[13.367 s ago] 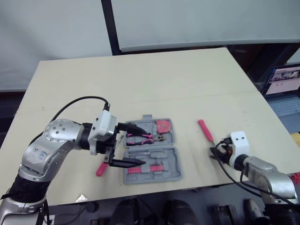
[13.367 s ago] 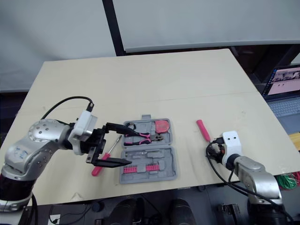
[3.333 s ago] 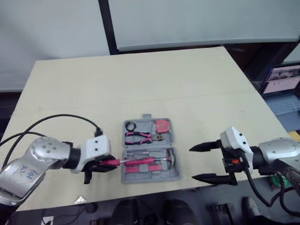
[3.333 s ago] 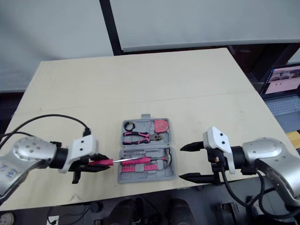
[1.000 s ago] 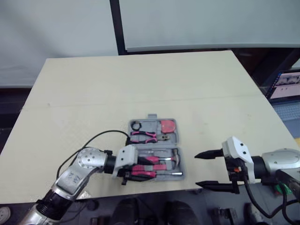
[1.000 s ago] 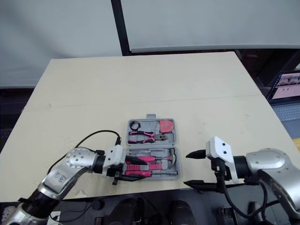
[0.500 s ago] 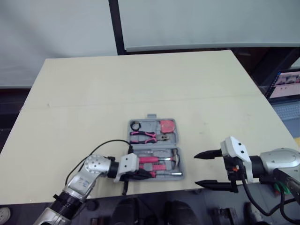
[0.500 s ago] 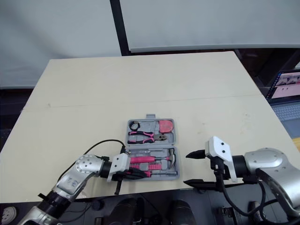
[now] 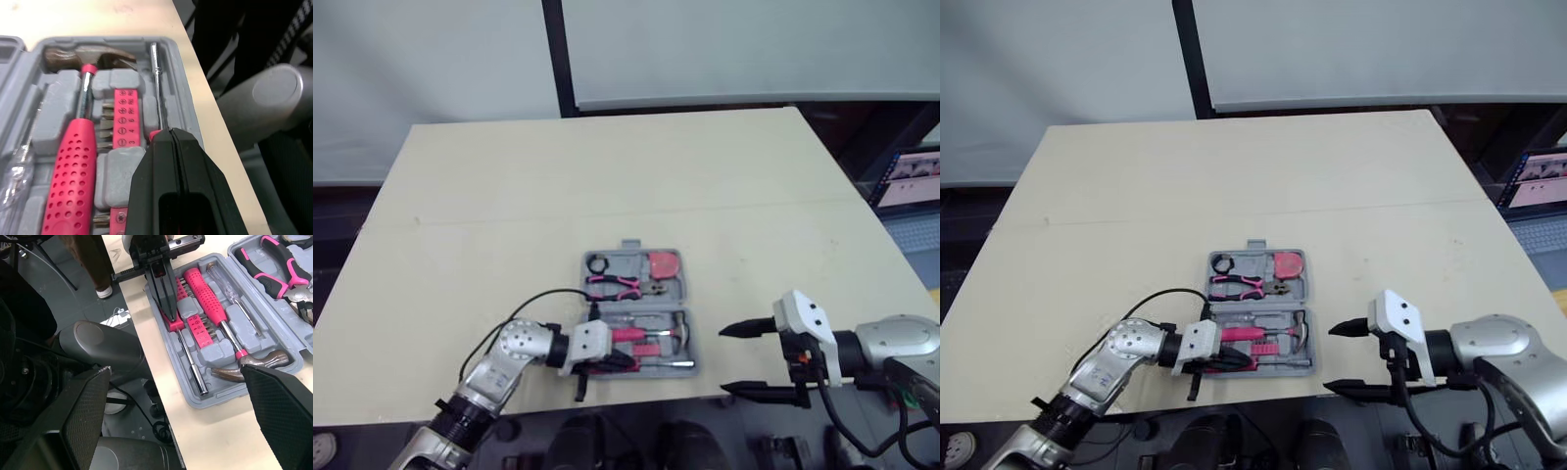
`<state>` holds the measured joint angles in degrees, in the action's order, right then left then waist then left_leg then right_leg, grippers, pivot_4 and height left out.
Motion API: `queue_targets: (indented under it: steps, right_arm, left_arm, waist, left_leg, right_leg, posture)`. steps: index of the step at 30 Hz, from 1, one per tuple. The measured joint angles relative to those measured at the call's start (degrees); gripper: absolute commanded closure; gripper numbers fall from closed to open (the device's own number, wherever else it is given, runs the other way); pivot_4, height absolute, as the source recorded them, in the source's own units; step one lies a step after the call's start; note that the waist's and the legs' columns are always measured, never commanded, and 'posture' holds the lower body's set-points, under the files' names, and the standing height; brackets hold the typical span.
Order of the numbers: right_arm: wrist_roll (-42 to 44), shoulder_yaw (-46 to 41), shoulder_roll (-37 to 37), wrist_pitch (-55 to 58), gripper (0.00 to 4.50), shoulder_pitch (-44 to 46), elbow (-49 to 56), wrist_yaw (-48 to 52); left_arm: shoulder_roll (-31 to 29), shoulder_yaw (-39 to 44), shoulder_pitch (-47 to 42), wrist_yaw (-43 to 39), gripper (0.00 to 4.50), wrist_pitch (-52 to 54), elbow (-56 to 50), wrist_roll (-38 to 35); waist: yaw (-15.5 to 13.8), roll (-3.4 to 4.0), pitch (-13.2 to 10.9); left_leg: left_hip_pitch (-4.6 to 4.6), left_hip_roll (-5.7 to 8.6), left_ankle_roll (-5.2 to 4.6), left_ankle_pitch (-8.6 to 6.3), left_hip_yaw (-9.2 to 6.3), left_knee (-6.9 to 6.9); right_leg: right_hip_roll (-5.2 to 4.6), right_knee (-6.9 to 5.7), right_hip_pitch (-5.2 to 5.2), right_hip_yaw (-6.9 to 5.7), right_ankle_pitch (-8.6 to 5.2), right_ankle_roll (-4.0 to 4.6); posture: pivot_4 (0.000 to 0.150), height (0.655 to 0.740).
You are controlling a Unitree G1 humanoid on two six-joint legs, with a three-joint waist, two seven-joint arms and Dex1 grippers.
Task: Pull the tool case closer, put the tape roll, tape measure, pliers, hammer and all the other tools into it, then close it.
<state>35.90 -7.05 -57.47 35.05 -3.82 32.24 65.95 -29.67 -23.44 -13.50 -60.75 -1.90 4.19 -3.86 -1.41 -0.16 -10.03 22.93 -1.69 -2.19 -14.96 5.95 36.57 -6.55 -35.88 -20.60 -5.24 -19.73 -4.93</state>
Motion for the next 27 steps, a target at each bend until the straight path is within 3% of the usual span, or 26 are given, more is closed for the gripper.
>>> queue_targets:
  steps: [8,12,17,22,27]
  right_arm:
    - [-1.0,0.2,0.0,-0.2,0.00,0.8,-0.9,-0.2]
    - [-1.2,0.2,0.3,-0.3,0.00,0.9,-1.7,-0.4]
    - [-2.3,-0.3,0.0,-2.2,0.00,2.4,-6.4,0.4]
    - [-7.0,0.5,-0.2,-7.2,0.00,7.7,-15.7,1.3]
    - [-13.5,6.1,2.4,-12.3,0.00,15.9,-25.6,1.4]
  left_arm:
    - [-2.0,-0.3,0.3,0.2,4.47,-0.3,-3.3,1.9]
    - [-3.3,5.4,4.5,-1.2,4.47,7.8,-9.5,-7.3]
    - [-13.8,18.2,7.8,-4.2,4.47,13.2,-19.2,-16.4]
    - [-19.9,25.6,8.8,-6.1,4.47,12.5,-11.1,-16.9]
    - [-20.7,25.4,3.7,-7.5,4.47,3.9,3.3,-11.6]
  waist:
    - [0.1,0.04,0.0]
    - [0.6,-0.05,0.0]
    - [1.3,-0.02,-0.1]
    - [1.5,0.02,-0.1]
    - [1.6,0.04,-0.1]
  left_leg:
    - [-0.01,-0.01,0.01,0.00,-0.01,-0.08]
    - [0.13,-0.03,0.08,0.04,-0.08,-0.17]
    - [0.12,-0.01,0.17,0.09,-0.28,-0.17]
    - [0.13,0.01,0.17,0.09,-0.30,-0.24]
    - [0.20,0.02,0.22,0.11,-0.28,-0.31]
  right_leg:
    - [0.00,0.04,-0.02,0.00,-0.01,0.02]
    - [0.00,0.01,-0.18,-0.06,-0.05,0.09]
    - [0.00,0.04,-0.04,-0.28,-0.09,0.15]
    - [-0.01,0.06,-0.08,-0.38,-0.11,0.19]
    - [-0.02,0.05,-0.20,-0.44,-0.12,0.20]
  posture:
    - [0.150,0.7278]
    - [0.150,0.7278]
    - [0.150,0.7278]
    - [0.150,0.7278]
    - [0.150,0.7278]
